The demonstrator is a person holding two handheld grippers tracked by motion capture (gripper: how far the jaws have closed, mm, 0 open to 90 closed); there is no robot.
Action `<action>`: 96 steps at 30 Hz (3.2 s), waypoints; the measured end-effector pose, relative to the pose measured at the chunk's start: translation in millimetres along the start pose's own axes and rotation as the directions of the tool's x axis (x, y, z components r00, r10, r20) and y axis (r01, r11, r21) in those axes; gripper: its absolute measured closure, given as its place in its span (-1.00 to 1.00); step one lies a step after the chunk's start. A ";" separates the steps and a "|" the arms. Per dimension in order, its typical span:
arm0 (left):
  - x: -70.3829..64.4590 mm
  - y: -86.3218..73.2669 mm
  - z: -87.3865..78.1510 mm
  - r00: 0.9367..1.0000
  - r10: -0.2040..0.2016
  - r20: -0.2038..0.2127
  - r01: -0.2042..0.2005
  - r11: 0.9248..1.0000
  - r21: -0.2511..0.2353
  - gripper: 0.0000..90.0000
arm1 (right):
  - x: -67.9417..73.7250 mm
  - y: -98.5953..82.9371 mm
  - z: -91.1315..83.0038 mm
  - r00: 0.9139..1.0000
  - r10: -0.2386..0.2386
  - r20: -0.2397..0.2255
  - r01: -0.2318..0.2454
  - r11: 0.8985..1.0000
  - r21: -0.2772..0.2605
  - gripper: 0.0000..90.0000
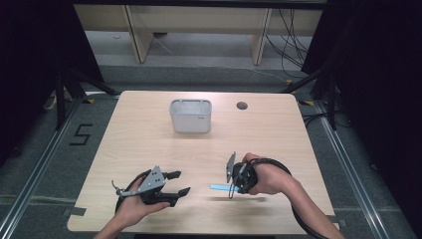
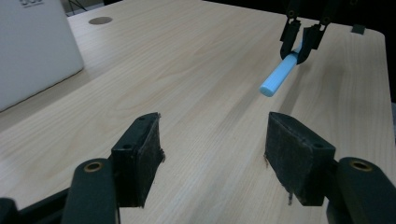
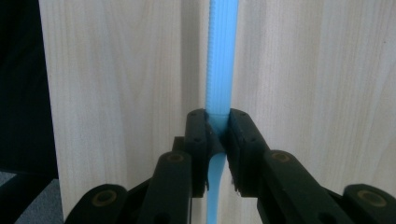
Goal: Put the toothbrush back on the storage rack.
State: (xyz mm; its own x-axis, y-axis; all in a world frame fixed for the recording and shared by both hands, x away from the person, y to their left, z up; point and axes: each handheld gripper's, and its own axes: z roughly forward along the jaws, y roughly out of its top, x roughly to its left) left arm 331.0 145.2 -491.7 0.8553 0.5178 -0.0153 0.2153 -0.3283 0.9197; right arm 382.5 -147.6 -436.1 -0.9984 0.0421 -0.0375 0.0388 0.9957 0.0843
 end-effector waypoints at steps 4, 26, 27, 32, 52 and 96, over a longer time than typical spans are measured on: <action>0.2 5.8 6.2 0.999 0.029 0.034 -0.031 0.998 0.054 -0.19 | -0.8 2.4 -0.7 0.999 -0.033 -0.005 0.033 0.999 -0.005 0.76; -11.2 20.0 32.7 0.983 0.122 0.133 -0.138 0.984 0.112 -0.08 | -0.8 29.8 -3.4 0.995 -0.103 -0.008 0.103 0.995 0.004 0.76; -12.6 20.8 34.0 0.983 0.130 0.132 -0.144 0.984 0.108 -0.08 | -0.8 29.8 -3.4 0.995 -0.103 -0.008 0.103 0.995 0.004 0.76; -16.9 23.8 40.0 0.976 0.149 0.158 -0.169 0.978 0.120 -0.03 | -0.1 34.1 -5.7 0.991 -0.132 0.003 0.132 0.991 0.007 0.76; -20.5 24.3 54.5 0.962 0.165 0.215 -0.198 0.970 0.141 0.35 | 3.4 46.6 -1.9 0.988 -0.153 -0.031 0.153 0.988 -0.025 0.76; -3.7 11.0 33.5 0.984 0.160 0.078 -0.163 0.986 0.035 0.73 | 11.5 14.1 -37.7 0.979 0.133 0.153 -0.042 0.872 -0.488 0.21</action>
State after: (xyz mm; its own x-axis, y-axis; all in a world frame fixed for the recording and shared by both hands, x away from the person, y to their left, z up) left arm 346.0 113.2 -494.6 0.9129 0.3954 0.1018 0.0891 -0.4362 0.8954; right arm 370.0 -136.3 -397.9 -0.9664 0.1858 -0.1779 0.0556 0.8260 0.5609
